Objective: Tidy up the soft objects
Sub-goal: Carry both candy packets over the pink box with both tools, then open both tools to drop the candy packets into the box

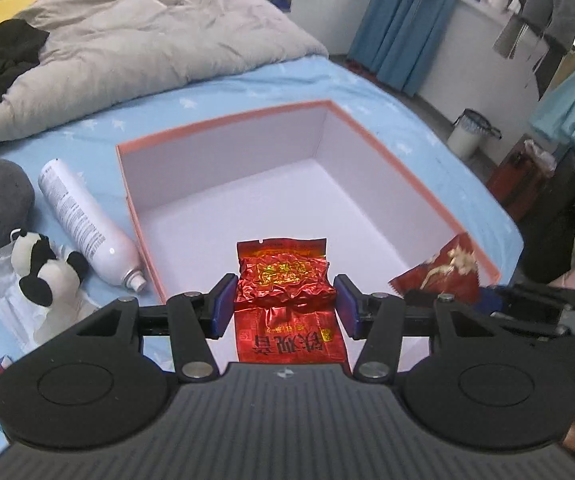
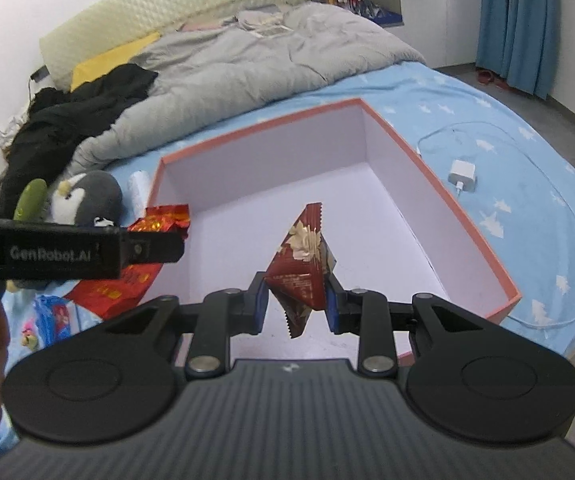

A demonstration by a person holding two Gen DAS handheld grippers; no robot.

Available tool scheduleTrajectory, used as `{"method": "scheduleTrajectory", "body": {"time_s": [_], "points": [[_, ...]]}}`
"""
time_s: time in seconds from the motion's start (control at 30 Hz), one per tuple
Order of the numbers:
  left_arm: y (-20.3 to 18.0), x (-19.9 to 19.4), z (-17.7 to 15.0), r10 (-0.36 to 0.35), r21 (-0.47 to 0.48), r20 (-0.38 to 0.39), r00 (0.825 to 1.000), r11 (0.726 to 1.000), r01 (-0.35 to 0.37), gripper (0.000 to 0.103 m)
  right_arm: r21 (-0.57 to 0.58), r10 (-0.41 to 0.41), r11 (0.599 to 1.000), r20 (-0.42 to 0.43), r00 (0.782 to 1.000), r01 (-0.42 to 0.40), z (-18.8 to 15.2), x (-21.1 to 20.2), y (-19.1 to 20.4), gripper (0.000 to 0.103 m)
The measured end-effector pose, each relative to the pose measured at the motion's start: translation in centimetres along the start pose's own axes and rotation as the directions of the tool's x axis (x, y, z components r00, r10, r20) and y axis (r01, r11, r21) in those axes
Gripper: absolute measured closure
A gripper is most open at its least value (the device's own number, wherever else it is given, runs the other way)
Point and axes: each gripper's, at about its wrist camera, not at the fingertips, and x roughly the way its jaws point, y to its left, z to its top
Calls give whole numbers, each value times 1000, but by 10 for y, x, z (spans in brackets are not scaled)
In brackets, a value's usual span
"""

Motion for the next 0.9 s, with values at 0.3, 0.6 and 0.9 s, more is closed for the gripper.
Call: {"method": "scheduleTrajectory", "body": {"time_s": [0.3, 0.6, 0.9], "points": [[4, -8, -7, 1, -8, 25, 1000, 1000, 0, 27, 14, -23, 1000, -14, 1000, 23, -2, 4, -7, 54], [-3, -40, -18, -1, 27, 93, 996, 1000, -2, 27, 10, 0, 1000, 35, 999, 0, -8, -12, -3, 54], [-13, -86, -48, 16, 65, 202, 979, 997, -30, 27, 9, 38, 999, 115, 993, -39, -28, -44, 6, 54]]}}
